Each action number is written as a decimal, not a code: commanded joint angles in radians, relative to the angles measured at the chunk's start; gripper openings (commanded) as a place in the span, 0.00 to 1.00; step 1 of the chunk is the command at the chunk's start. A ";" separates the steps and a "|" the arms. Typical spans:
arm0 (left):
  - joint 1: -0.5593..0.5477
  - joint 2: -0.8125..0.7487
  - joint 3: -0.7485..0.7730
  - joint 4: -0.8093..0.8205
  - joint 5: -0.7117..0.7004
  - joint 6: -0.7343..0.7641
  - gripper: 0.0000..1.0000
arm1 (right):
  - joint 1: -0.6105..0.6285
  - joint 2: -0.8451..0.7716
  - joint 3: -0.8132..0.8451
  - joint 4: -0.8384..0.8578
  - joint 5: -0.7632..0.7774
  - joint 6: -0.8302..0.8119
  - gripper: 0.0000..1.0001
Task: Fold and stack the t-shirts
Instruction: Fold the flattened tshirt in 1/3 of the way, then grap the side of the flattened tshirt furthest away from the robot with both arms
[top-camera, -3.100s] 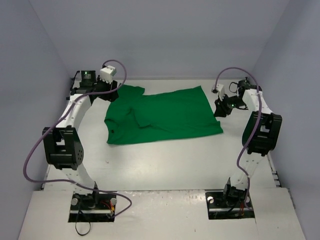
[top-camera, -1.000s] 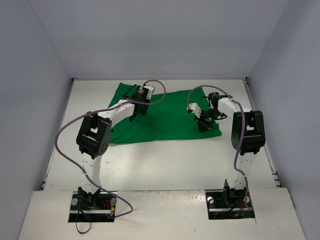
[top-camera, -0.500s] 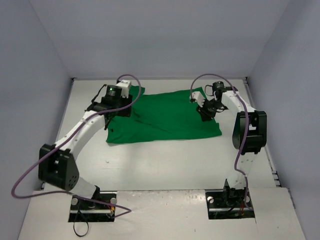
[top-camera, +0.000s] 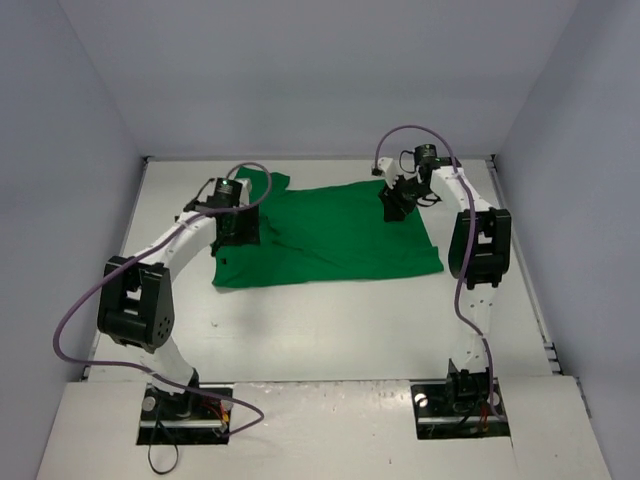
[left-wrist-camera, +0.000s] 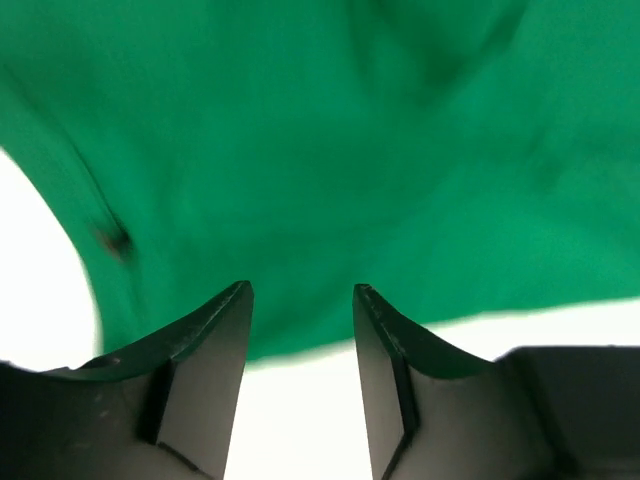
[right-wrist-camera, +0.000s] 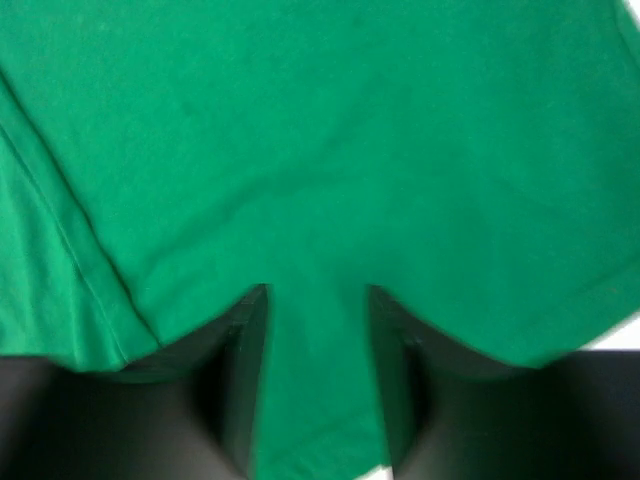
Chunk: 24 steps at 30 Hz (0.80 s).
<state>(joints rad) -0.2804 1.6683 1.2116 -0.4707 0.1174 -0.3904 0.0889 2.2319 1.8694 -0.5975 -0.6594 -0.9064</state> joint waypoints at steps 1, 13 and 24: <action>0.120 0.037 0.266 0.165 0.179 0.213 0.54 | -0.043 -0.019 0.129 0.052 -0.127 0.143 0.47; 0.323 0.601 0.758 0.639 0.556 -0.126 0.62 | -0.128 0.163 0.413 0.275 -0.190 0.536 0.48; 0.340 0.861 1.057 0.670 0.456 -0.146 0.62 | -0.200 0.302 0.467 0.479 -0.127 0.811 0.72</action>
<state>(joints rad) 0.0593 2.5882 2.1664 0.0810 0.5822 -0.5176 -0.0782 2.5230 2.2787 -0.2595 -0.8078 -0.2570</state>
